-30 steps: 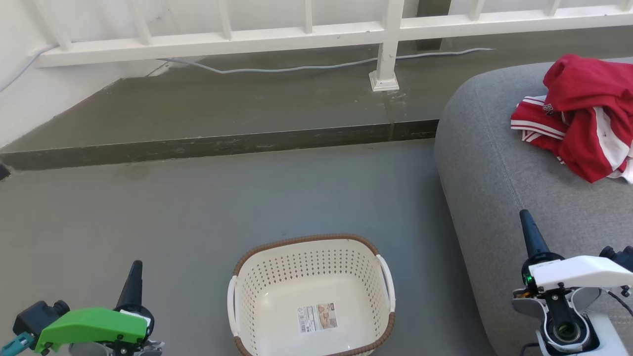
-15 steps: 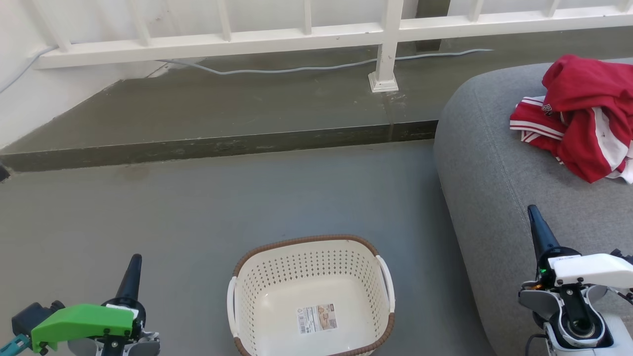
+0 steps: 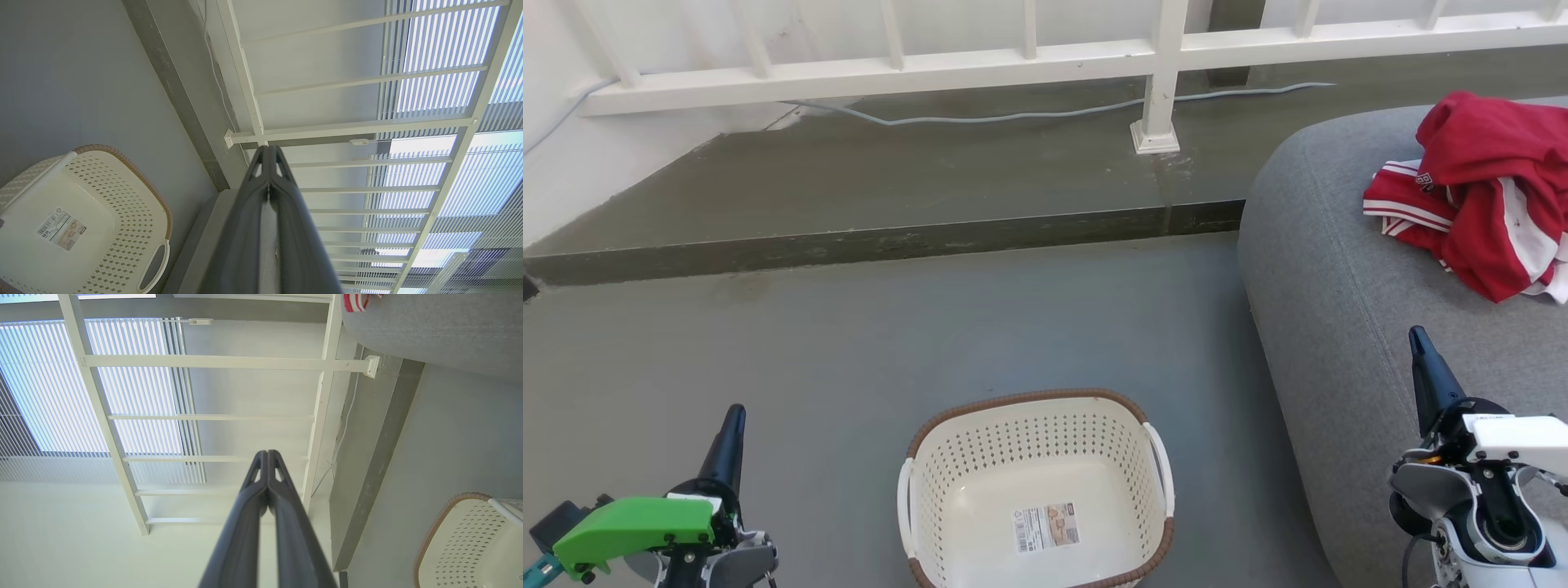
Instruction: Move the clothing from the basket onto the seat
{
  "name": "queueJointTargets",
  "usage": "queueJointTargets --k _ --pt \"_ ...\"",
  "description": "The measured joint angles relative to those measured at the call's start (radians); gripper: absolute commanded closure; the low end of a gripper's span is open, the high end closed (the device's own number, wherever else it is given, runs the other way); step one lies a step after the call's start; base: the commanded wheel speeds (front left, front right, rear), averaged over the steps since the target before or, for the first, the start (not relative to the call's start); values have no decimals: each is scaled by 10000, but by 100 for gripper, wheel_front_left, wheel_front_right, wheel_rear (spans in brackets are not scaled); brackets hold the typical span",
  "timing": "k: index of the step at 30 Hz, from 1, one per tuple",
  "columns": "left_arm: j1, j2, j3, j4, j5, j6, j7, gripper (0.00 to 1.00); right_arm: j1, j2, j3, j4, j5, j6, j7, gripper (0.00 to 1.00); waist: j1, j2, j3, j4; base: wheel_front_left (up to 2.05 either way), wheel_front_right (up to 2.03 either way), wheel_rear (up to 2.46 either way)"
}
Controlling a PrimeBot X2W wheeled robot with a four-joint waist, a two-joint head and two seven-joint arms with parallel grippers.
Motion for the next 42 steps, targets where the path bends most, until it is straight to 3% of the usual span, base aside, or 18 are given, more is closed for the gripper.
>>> queueJointTargets --k 6,42 --pt "-168 -61 132 134 -633 -121 173 100 0 0 -173 23 767 4 192 100 0 0 -10 -6 0 0 0" --pt "-222 -148 151 207 -686 -188 176 100 0 2 -198 27 779 6 205 100 0 0 -11 -5 0 0 0"
